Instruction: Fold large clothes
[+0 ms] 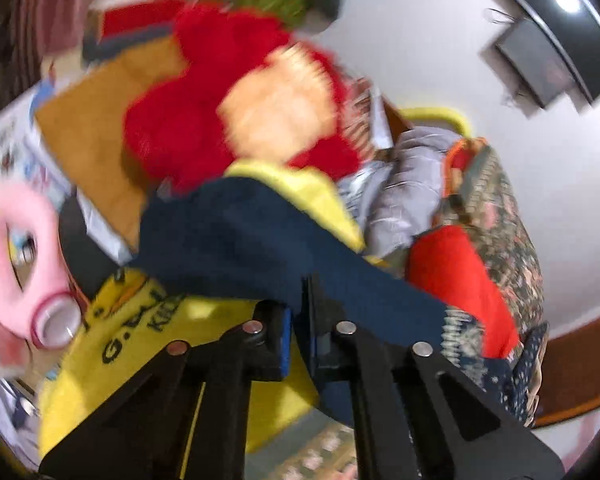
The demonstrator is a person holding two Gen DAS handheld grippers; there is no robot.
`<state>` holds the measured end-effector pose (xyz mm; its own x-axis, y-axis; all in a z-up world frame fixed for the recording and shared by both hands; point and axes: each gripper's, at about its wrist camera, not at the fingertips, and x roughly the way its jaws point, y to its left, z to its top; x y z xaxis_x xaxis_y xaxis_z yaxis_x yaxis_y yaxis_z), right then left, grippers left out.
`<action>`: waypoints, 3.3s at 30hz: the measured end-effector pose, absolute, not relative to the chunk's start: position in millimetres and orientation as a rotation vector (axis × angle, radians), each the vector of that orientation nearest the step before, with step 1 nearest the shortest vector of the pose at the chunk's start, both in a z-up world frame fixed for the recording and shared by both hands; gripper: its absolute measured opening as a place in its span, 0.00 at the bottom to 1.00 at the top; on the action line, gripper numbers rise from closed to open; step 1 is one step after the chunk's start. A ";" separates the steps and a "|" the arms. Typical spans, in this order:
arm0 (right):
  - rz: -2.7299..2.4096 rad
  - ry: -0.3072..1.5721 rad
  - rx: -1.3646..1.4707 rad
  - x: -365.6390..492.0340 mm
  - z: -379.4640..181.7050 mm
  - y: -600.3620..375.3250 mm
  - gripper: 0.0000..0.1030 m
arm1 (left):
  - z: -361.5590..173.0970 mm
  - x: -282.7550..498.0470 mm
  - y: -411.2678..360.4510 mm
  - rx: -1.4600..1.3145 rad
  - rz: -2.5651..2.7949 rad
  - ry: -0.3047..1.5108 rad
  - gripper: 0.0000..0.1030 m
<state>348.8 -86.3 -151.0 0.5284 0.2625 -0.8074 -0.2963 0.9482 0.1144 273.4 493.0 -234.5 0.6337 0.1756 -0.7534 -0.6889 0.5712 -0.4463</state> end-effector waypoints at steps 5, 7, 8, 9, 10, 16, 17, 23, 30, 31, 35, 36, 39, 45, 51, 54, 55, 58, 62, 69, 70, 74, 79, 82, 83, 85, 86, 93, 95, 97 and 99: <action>0.332 0.917 -0.048 350.0 -133.1 -98.1 1.00 | -163.0 289.2 448.9 -0.660 0.456 0.647 0.05; 0.340 0.906 -0.038 353.3 -125.5 -104.9 1.00 | -131.7 298.4 423.8 -0.600 0.395 0.611 0.05; 0.341 0.902 -0.034 354.3 -122.8 -108.0 1.00 | -113.7 303.6 406.9 -0.571 0.355 0.591 0.05; 0.341 0.895 -0.032 355.6 -120.1 -111.4 1.00 | -102.8 310.8 395.2 -0.552 0.333 0.581 0.05; 0.341 0.886 -0.031 358.2 -116.8 -115.4 1.00 | -88.8 318.6 378.7 -0.525 0.299 0.570 0.05; 0.351 0.872 -0.032 367.6 -113.1 -132.6 1.00 | -42.8 366.1 278.5 -0.418 0.111 0.542 0.05; 0.354 0.874 -0.025 367.8 -114.1 -135.2 1.00 | -40.1 371.5 260.4 -0.395 0.083 0.543 0.05; 0.378 0.902 -0.015 369.1 -129.9 -150.9 1.00 | -56.2 413.0 145.4 -0.235 -0.081 0.629 0.05; 0.396 0.949 0.031 370.1 -146.9 -176.2 1.00 | -142.7 432.3 20.3 -0.048 -0.292 0.884 0.05; 0.392 0.960 0.038 370.7 -150.0 -180.1 1.00 | -158.1 430.7 5.3 -0.016 -0.313 0.926 0.05; 0.378 0.985 0.040 368.8 -157.7 -190.1 1.00 | -202.5 413.1 -35.9 0.072 -0.399 1.049 0.05; 0.374 0.988 0.035 368.2 -159.1 -191.6 1.00 | -208.7 408.5 -43.5 0.084 -0.406 1.064 0.05; 0.359 0.995 0.005 365.1 -161.9 -192.1 1.00 | -224.7 394.2 -50.3 0.115 -0.417 1.120 0.06; 0.371 0.996 -0.071 359.4 -159.8 -179.4 1.00 | -223.6 362.4 -18.4 0.116 -0.402 1.122 0.46; 0.425 1.005 -0.147 361.0 -159.0 -144.8 1.00 | -210.8 334.7 55.3 0.102 -0.245 1.068 0.57; 0.462 1.039 -0.177 364.0 -165.4 -121.4 1.00 | -216.8 326.4 107.4 0.065 -0.138 1.081 0.58; 0.475 1.052 -0.191 365.7 -168.9 -112.4 1.00 | -220.1 327.5 121.5 0.055 -0.104 1.090 0.58; 0.502 1.085 -0.247 368.6 -180.4 -87.5 1.00 | -236.4 325.8 160.2 0.023 -0.022 1.125 0.58; 0.543 1.129 -0.341 376.2 -200.6 -52.3 1.00 | -262.7 324.5 200.3 -0.012 0.044 1.184 0.58; 0.528 1.108 -0.508 383.5 -230.0 -16.8 0.98 | -291.7 337.1 214.4 -0.008 0.045 1.209 0.58; 0.529 1.103 -0.512 384.4 -232.2 -15.6 0.95 | -293.9 340.2 212.7 0.000 0.037 1.207 0.58; 0.543 1.105 -0.507 392.3 -237.9 -11.2 0.80 | -300.5 354.6 197.4 0.074 0.016 1.184 0.58; 0.574 1.141 -0.529 398.1 -253.1 0.5 0.76 | -300.1 368.5 185.0 0.086 0.046 1.130 0.63; 0.607 1.111 -0.552 393.4 -255.6 4.5 0.62 | -296.7 376.2 188.0 0.064 0.062 1.110 0.63; 0.621 1.110 -0.540 391.7 -253.7 4.3 0.52 | -294.9 375.6 188.9 0.056 0.070 1.102 0.62; 0.627 1.100 -0.501 391.3 -246.7 1.4 0.36 | -290.9 374.0 194.8 0.053 0.098 1.071 0.51; 0.628 1.096 -0.485 392.4 -244.0 -0.2 0.23 | -288.4 374.0 195.8 0.054 0.106 1.064 0.42; 0.567 1.018 -0.244 407.1 -209.2 -33.6 0.11 | -272.4 367.9 199.2 -0.007 0.122 1.026 0.13; 0.550 0.969 -0.170 402.8 -190.0 -47.1 0.11 | -267.8 363.6 201.0 -0.026 0.132 1.017 0.13; 0.532 0.923 -0.094 402.2 -168.2 -64.4 0.11 | -264.3 360.2 204.7 -0.057 0.143 1.016 0.13; 0.520 0.893 -0.030 401.9 -154.2 -80.2 0.11 | -262.7 359.5 209.5 -0.090 0.150 1.022 0.13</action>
<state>401.9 -80.2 -154.2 0.5121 0.4201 -0.7492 -0.4443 0.8761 0.1875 359.5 209.5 -262.7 0.5130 0.0824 -0.8544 -0.1666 0.9860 -0.0050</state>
